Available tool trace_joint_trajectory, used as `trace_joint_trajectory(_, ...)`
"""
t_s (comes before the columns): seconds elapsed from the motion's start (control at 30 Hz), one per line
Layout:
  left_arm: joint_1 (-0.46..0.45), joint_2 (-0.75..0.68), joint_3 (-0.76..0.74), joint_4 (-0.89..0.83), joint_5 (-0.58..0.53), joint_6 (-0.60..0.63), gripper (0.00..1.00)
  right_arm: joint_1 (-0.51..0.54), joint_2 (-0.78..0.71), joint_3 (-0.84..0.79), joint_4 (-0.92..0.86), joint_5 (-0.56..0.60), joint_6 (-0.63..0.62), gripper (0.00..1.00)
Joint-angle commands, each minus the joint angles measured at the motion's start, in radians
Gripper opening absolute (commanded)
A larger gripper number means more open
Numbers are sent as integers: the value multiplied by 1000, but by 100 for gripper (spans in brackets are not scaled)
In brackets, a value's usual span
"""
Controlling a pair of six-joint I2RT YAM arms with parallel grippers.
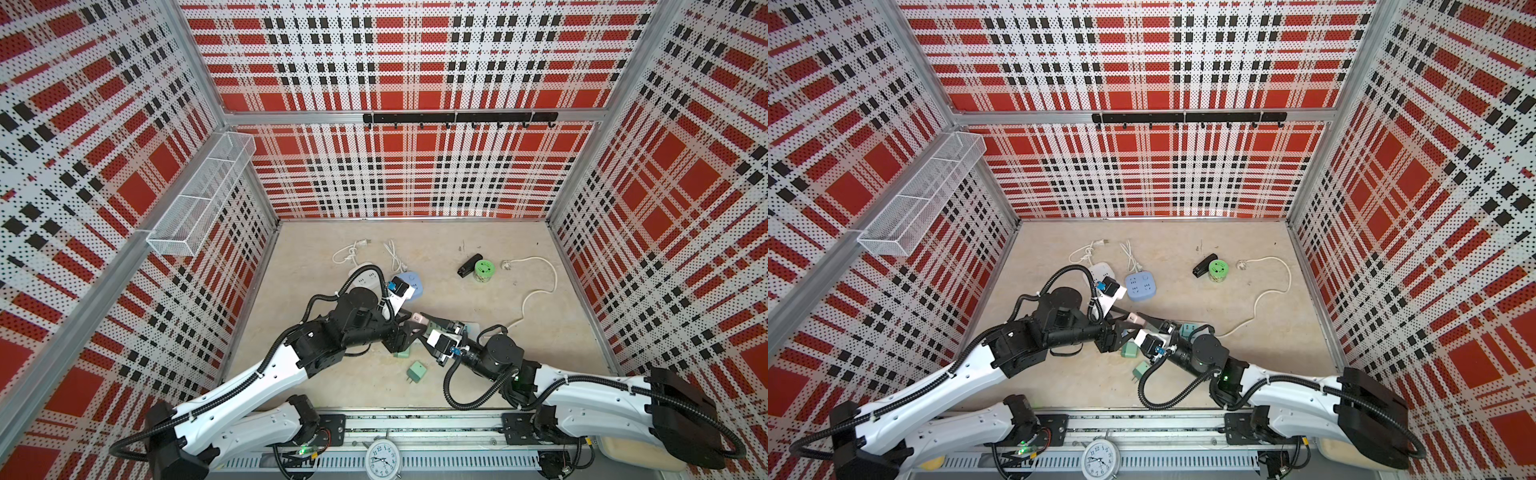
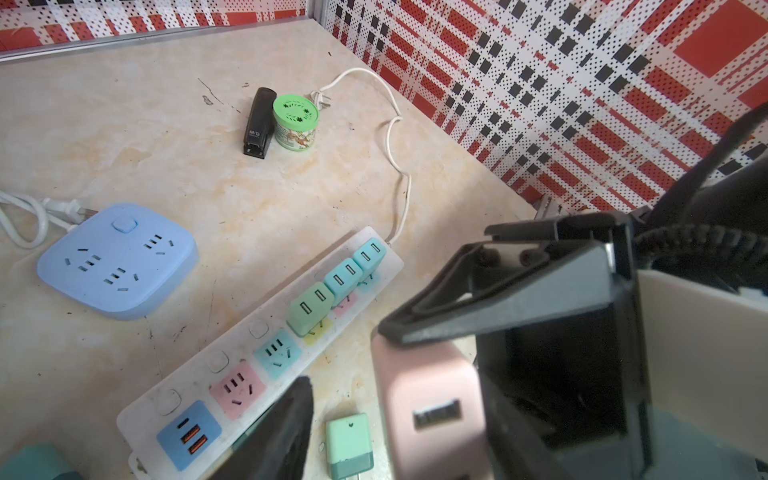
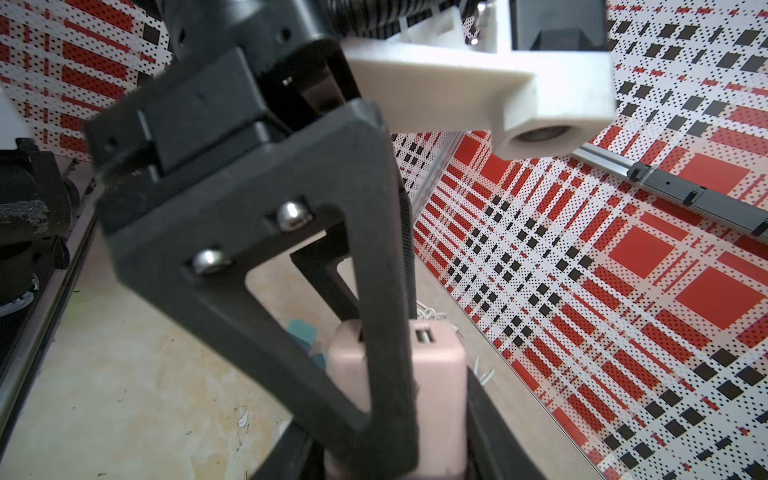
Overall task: Insert the plug
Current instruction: 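Close the left gripper on the pink adapter while the right gripper opens and withdraws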
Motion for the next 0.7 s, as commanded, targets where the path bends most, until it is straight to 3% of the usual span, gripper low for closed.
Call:
trace_joint_trajectory(0.0,-4,24,40,23,20,14,47,0,0,-3,70,-16,13,0)
trace_joint_trajectory(0.23,-4,48,47,33,19,28,12,2,-13,-12,60,2,18,2)
trace_joint_trajectory(0.37,-2,35,36,49,-9,55,0,1,-18,-22,59,66,28,100)
trace_joint_trajectory(0.53,29,9,29,53,-68,106,0,0,-18,-60,146,187,49,100)
trace_joint_trajectory(0.67,81,-27,32,28,-104,137,0,-37,-18,-83,276,312,139,100)
